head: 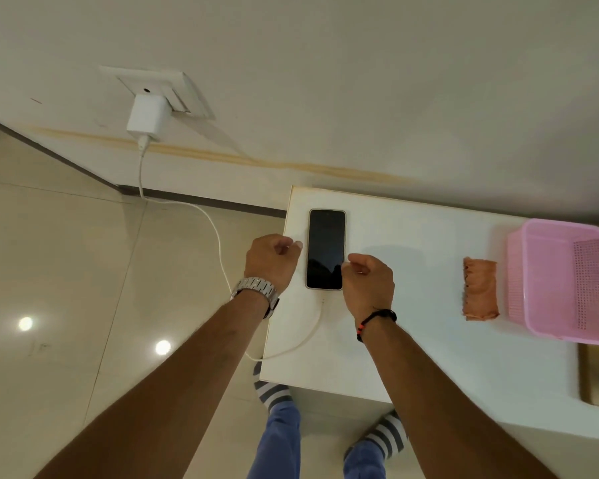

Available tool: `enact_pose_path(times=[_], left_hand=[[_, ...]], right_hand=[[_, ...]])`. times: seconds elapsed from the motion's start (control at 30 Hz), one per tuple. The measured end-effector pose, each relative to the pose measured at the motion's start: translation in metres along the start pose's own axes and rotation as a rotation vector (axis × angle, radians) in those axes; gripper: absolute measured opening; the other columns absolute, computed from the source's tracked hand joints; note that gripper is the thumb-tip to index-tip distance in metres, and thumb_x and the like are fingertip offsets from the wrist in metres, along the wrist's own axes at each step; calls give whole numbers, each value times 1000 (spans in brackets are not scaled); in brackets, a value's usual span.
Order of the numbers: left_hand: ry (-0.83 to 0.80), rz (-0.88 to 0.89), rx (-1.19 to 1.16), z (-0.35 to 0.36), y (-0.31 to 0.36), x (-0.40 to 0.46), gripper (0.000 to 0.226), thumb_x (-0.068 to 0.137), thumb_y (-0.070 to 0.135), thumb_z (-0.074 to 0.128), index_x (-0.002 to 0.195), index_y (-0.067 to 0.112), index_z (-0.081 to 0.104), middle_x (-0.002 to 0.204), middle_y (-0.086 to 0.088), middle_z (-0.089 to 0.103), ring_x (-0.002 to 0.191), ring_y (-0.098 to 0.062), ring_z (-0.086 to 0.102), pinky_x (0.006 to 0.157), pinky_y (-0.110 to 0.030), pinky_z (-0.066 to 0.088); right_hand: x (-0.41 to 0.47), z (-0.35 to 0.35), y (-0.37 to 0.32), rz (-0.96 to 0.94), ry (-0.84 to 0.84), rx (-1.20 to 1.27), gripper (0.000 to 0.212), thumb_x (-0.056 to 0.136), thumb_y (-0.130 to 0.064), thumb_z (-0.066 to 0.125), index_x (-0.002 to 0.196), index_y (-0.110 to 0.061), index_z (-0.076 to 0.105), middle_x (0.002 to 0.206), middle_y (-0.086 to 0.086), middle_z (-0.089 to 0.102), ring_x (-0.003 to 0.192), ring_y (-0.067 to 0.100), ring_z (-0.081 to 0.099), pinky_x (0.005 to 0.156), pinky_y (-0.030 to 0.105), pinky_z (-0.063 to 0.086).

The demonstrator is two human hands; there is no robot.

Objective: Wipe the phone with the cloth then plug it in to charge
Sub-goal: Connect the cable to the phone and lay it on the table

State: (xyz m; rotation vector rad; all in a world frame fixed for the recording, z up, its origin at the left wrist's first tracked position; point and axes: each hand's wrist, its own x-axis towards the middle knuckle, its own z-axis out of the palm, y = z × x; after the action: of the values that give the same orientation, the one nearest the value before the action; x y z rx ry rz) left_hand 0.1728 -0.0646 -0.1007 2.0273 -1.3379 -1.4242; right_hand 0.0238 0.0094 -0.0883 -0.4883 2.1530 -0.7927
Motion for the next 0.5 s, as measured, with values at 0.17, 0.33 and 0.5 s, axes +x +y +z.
enact_pose_path(times=[0.17, 0.33, 0.5], left_hand=[[115, 102, -136, -53, 27, -17, 15, 91, 31, 70, 81, 22, 77, 83, -6, 77, 82, -31, 76, 78, -53, 64], [268, 216, -242, -122, 64, -18, 20, 92, 32, 69, 77, 21, 76, 71, -6, 75, 70, -32, 75, 66, -54, 65], [492, 361, -275, -194, 95, 3, 18, 90, 32, 67, 77, 22, 75, 67, 0, 74, 64, -26, 74, 66, -49, 65]], right_hand=[[-29, 23, -42, -30, -84, 174, 16, 90, -19, 69, 105, -22, 75, 96, -8, 74, 91, 9, 70, 92, 37, 60], [-51, 64, -107, -84, -235, 280, 14, 87, -23, 71, 99, -22, 76, 95, -3, 76, 91, 18, 73, 88, 43, 61], [-71, 108, -172, -99, -373, 343, 13, 84, -24, 73, 95, -18, 78, 91, 0, 78, 90, 19, 74, 88, 42, 61]])
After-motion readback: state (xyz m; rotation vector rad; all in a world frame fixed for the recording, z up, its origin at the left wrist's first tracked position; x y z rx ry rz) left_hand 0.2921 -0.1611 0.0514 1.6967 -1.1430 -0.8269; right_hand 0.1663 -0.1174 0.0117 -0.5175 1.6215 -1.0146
